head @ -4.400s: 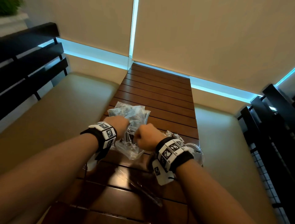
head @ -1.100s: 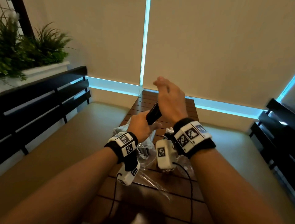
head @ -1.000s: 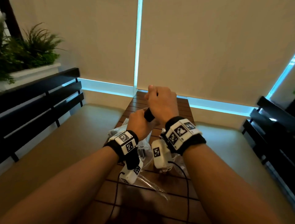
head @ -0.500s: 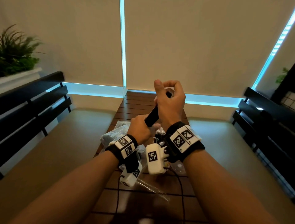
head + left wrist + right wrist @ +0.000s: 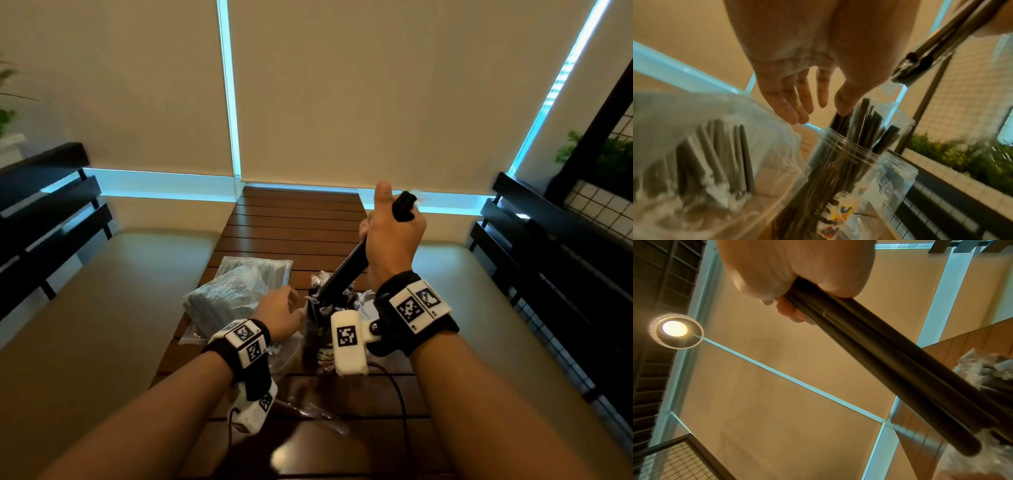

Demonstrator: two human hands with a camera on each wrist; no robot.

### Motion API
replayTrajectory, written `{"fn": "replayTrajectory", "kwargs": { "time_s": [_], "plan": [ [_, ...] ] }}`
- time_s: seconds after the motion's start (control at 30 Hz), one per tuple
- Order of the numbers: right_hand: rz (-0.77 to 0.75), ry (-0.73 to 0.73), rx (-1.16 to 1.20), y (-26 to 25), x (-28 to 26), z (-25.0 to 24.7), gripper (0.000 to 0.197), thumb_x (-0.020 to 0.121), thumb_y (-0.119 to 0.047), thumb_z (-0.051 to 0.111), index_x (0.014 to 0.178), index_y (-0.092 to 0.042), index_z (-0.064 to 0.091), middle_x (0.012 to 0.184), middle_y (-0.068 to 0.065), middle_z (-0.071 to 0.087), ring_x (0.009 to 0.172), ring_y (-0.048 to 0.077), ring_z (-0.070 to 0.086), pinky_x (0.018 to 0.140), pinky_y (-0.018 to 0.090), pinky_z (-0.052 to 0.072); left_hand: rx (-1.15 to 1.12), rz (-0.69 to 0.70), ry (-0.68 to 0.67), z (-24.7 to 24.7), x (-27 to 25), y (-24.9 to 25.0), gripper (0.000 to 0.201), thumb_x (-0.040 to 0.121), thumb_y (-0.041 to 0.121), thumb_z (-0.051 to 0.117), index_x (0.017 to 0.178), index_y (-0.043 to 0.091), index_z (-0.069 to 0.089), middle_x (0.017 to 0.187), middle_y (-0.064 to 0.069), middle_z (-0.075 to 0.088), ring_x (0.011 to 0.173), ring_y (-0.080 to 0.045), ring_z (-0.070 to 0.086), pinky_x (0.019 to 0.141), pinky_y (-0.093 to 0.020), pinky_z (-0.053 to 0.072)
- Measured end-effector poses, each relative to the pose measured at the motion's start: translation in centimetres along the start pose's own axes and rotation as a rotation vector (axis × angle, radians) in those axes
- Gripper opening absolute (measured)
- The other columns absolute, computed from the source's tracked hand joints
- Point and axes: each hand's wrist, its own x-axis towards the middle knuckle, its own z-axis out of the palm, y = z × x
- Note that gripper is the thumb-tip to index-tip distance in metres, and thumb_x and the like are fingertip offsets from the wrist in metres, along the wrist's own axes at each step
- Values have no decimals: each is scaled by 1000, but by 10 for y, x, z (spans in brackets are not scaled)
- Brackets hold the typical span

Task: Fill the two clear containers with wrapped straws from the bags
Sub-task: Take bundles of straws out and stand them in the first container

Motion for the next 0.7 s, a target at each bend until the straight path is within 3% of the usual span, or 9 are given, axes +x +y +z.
{"fn": "replayTrajectory", "kwargs": {
  "time_s": [0.1, 0.23, 0.3, 0.37, 0.43, 0.57, 0.7],
  "plan": [
    [38, 15, -17, 20, 2, 3, 36, 93, -39, 64, 77, -14, 43, 39, -12, 43, 38, 10, 41, 48, 28, 37, -9, -94, -67, 13, 8, 3, 36, 93, 38, 57, 121, 16, 52, 117, -7, 63, 100, -23, 61, 86, -36, 52],
    [94, 66, -20, 40, 8, 6, 34, 93, -37, 65, 83, -10, 46, 39, -12, 44, 36, 8, 42, 43, 24, 38, 54, -111, -90, 20, 16, 11, 44, 94, 29, 57, 133, 13, 45, 125, -10, 61, 111, -28, 59, 84, -33, 46],
    [95, 104, -34, 45, 15, 9, 36, 92, -39, 65, 84, -10, 47, 39, -12, 44, 37, 10, 43, 45, 25, 39, 70, -105, -87, 21, 21, 11, 30, 93, 29, 57, 120, 15, 53, 118, -10, 64, 105, -29, 61, 78, -31, 45],
    [89, 134, -56, 47, 22, 10, 36, 91, -41, 66, 79, -12, 47, 42, -11, 45, 39, 12, 44, 46, 25, 40, 117, -83, -84, 20, 23, 13, 12, 93, 29, 55, 92, 17, 56, 104, -10, 68, 91, -30, 63, 66, -30, 44],
    [99, 171, -54, 46, 29, 8, 35, 91, -42, 65, 79, -14, 47, 45, -8, 46, 39, 12, 44, 45, 24, 41, 146, -66, -66, 20, 23, 16, 17, 94, 25, 53, 79, 17, 52, 96, -11, 69, 88, -32, 65, 62, -30, 42],
    [142, 218, 114, 38, 45, -2, 30, 94, -39, 63, 86, -14, 48, 50, -5, 43, 39, 11, 42, 48, 26, 43, 123, -38, -16, 19, 17, 18, 17, 94, 16, 49, 95, 12, 65, 102, -11, 70, 95, -31, 65, 68, -29, 44],
    [298, 14, 260, 39, 47, -8, 37, 94, -38, 63, 72, -17, 43, 49, -6, 38, 40, 9, 38, 44, 24, 39, 19, -94, -94, 16, 20, 12, 21, 92, 15, 58, 110, 8, 65, 108, -12, 69, 101, -30, 66, 82, -32, 55]
  ]
}}
